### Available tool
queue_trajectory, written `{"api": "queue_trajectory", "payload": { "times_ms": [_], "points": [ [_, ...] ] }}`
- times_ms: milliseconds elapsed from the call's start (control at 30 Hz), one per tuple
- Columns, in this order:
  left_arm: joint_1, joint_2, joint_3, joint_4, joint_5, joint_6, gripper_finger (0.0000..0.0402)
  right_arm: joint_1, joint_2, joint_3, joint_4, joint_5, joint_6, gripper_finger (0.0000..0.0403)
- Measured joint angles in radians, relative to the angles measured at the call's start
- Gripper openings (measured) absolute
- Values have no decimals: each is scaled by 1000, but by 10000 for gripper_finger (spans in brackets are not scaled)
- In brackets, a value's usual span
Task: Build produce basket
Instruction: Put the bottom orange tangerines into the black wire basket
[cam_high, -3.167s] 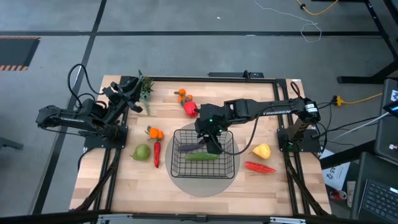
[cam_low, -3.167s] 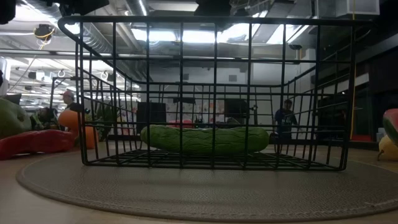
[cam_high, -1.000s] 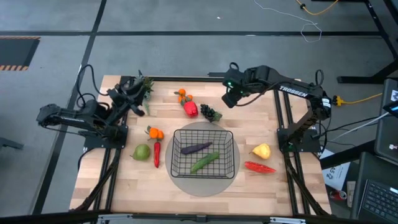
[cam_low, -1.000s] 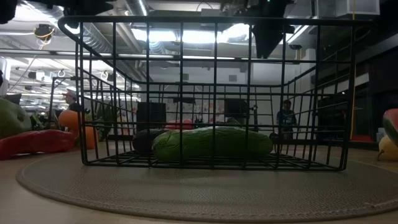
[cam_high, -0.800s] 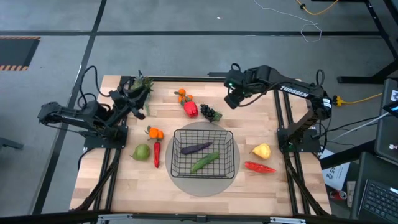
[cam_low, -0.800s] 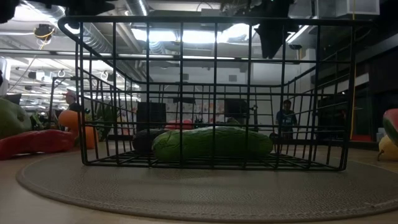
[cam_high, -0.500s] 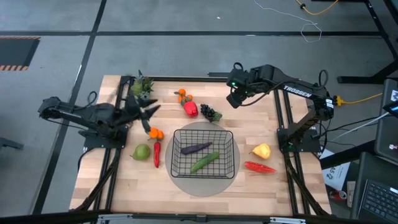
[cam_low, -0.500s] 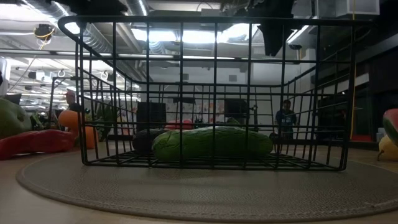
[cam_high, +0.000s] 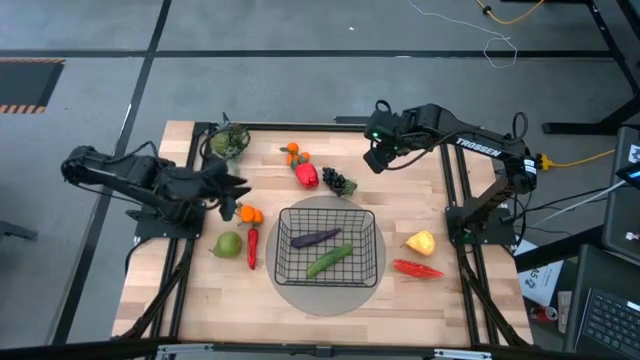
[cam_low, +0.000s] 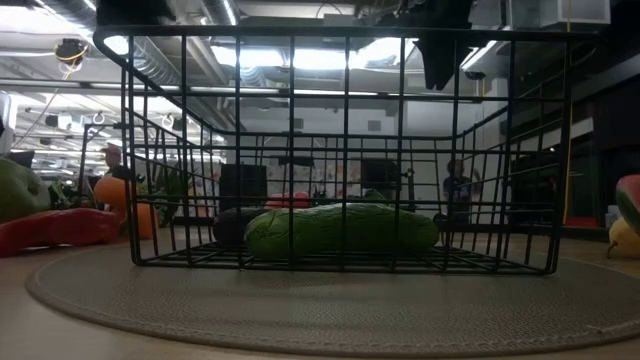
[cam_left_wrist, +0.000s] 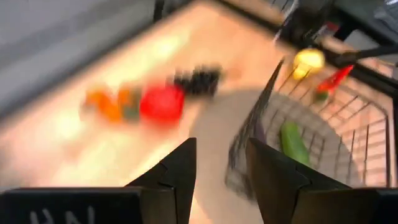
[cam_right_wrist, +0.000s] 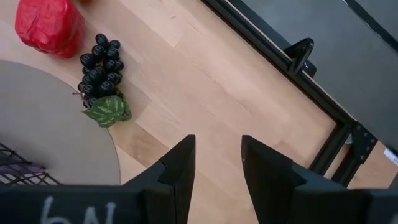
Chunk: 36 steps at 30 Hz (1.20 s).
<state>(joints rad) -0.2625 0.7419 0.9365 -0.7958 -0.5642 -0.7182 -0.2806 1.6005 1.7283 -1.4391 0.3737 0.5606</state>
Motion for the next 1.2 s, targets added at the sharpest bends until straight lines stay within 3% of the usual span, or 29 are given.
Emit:
{"api": "queue_trajectory", "payload": {
  "times_ms": [133,233,433,700,900,1200],
  "points": [
    [9,9,-23,-231,63,-405,134,0,0,0,0,0,39,131],
    [21,37,-70,-305,116,-545,134,1,0,0,14,0,41,131],
    [23,101,-165,-301,171,-615,134,1,0,0,71,-2,40,131],
    [23,208,-249,-295,269,-829,134,2,0,0,112,-34,41,131],
    [25,247,-274,-244,271,-920,134,2,0,0,112,-35,38,131],
    [87,254,-347,-85,263,-928,134,2,0,0,111,-35,34,131]
  ]
}}
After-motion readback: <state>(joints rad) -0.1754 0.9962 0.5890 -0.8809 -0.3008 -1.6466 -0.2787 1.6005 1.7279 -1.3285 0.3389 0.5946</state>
